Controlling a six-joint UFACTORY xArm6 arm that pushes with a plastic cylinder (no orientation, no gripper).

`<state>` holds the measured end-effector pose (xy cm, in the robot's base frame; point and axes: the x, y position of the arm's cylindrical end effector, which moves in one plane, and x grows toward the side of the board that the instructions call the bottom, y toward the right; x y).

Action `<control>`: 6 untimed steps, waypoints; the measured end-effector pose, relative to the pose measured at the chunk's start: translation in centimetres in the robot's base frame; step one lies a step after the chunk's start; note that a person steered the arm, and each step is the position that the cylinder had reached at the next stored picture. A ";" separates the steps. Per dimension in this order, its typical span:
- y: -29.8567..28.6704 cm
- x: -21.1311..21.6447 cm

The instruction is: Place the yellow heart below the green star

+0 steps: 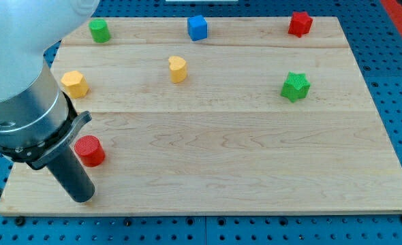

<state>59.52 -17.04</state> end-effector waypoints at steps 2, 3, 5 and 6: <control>1.0 -1.2; 4.9 -2.3; 4.9 0.0; 2.9 0.2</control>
<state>59.74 -14.15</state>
